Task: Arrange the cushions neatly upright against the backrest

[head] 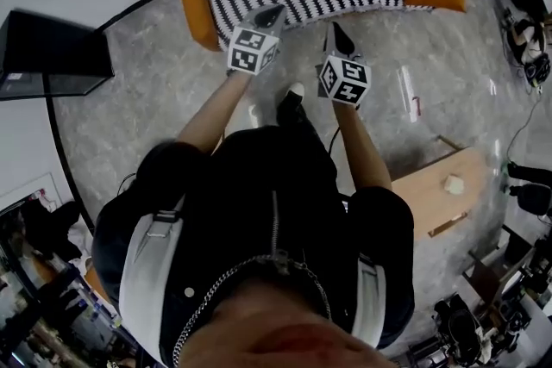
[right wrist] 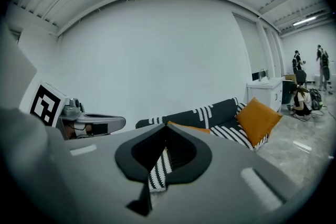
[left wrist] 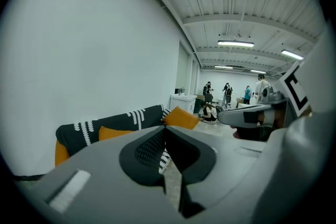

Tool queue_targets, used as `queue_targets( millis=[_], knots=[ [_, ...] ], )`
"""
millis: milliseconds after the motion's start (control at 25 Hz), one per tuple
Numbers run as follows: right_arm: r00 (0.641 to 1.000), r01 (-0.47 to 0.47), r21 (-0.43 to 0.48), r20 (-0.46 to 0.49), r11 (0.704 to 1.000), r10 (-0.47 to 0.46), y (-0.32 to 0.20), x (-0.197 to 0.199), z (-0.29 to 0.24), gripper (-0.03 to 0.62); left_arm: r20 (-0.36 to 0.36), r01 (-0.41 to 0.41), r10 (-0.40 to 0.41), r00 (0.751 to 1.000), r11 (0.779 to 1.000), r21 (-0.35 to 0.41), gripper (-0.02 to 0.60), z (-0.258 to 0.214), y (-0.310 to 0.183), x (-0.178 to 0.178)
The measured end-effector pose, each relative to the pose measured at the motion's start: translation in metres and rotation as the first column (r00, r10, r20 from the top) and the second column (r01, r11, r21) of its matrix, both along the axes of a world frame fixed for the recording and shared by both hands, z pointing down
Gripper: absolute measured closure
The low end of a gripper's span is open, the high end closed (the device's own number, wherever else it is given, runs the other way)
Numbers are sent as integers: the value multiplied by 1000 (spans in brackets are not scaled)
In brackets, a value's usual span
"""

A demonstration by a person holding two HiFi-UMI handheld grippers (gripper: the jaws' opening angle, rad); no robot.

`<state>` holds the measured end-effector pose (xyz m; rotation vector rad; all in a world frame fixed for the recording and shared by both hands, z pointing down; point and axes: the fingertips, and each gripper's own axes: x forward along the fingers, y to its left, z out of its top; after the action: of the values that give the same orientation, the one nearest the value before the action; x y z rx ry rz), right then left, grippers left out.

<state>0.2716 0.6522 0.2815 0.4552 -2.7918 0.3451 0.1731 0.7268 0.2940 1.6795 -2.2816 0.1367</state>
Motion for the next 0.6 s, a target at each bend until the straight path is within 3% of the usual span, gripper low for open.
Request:
queue_targets(
  millis=[240,600],
  knots=[
    [998,55,6,1,998,-55,-73,-47,-5,591,16,48,-48,999,999,-21,571,-5,-66,-47],
    [996,88,-38,-6,995,-88,-137,-110,6,591,21,102,-101,995,994,-50,571,-5,-110,-116]
  ],
)
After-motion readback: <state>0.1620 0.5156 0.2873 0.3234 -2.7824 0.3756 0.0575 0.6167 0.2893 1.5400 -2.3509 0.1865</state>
